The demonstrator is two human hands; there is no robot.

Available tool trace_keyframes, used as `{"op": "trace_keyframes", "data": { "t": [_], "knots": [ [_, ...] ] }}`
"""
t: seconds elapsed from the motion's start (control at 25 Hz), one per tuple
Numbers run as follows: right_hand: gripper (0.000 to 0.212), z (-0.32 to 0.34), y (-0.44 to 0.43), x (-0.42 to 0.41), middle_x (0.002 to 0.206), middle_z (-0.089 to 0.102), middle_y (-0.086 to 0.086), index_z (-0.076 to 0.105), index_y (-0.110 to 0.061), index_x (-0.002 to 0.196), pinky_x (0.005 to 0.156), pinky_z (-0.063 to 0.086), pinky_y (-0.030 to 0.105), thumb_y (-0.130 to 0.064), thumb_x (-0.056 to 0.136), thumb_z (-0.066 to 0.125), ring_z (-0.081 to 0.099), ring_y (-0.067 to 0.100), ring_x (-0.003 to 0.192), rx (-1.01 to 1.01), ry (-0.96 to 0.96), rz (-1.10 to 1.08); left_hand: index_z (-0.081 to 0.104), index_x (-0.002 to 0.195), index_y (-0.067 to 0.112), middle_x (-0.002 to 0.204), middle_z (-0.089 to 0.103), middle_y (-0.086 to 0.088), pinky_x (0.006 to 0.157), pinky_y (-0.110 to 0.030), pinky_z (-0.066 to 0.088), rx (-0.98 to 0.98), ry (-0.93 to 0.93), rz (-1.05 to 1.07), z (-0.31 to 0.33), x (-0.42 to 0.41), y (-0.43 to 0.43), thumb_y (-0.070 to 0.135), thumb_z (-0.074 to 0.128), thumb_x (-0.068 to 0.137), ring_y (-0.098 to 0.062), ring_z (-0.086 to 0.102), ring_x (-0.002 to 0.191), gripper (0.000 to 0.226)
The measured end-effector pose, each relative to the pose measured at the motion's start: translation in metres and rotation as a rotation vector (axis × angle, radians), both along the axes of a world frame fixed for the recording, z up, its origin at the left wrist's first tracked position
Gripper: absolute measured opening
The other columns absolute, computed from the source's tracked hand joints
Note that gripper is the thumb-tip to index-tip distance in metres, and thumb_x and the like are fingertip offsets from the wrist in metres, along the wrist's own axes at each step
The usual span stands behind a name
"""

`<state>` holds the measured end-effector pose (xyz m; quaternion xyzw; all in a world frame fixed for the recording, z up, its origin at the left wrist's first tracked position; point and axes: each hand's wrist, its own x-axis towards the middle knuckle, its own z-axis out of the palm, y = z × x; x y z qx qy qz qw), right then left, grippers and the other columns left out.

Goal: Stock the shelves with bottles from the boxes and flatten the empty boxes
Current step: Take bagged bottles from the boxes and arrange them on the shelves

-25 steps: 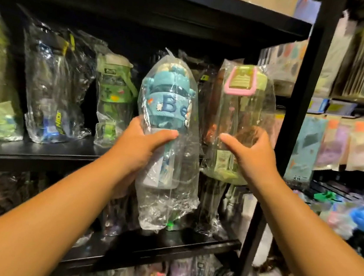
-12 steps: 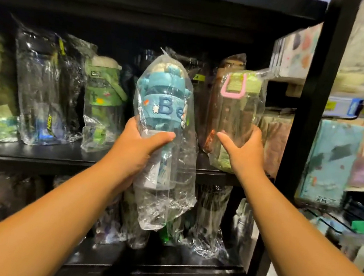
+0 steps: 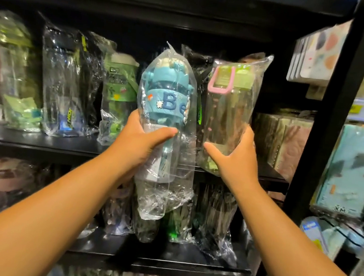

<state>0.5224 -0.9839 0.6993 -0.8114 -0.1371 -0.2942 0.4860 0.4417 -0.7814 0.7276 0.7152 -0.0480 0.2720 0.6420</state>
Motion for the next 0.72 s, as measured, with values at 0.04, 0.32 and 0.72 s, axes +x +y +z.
{"op": "trace_keyframes", "data": {
  "t": [0.04,0.32,0.72],
  "knots": [
    [0.103,0.0,0.008,-0.002,0.155,0.03,0.004,0.013,-0.023,0.155,0.102,0.036,0.03,-0.051,0.079,0.077,0.038,0.023,0.137,-0.007,0.004,0.011,0.041,0.13,0.024,0.113,0.062,0.01,0.058,-0.006,0.048,0.019,-0.004,0.011,0.002,-0.002,0.003,0.027,0.079,0.082,-0.001,0.063,0.094,0.061],
    [0.107,0.007,0.034,0.002,0.159,0.025,0.011,0.007,-0.021,0.155,0.107,0.037,0.037,-0.052,0.079,0.076,0.035,0.029,0.14,-0.035,0.073,0.001,0.042,0.134,0.022,0.117,0.064,0.004,0.075,-0.02,0.052,0.003,0.004,0.052,0.001,-0.012,0.032,0.027,0.08,0.081,-0.009,0.066,0.099,0.065],
    [0.102,0.011,0.062,0.023,0.149,0.03,0.017,0.02,-0.013,0.15,0.102,0.04,0.044,-0.056,0.076,0.076,0.042,0.036,0.13,-0.112,0.101,-0.147,0.044,0.133,0.021,0.114,0.066,0.004,0.08,-0.025,0.054,-0.01,0.014,0.068,-0.011,-0.02,0.057,0.028,0.081,0.079,-0.009,0.068,0.097,0.066]
  ]
}}
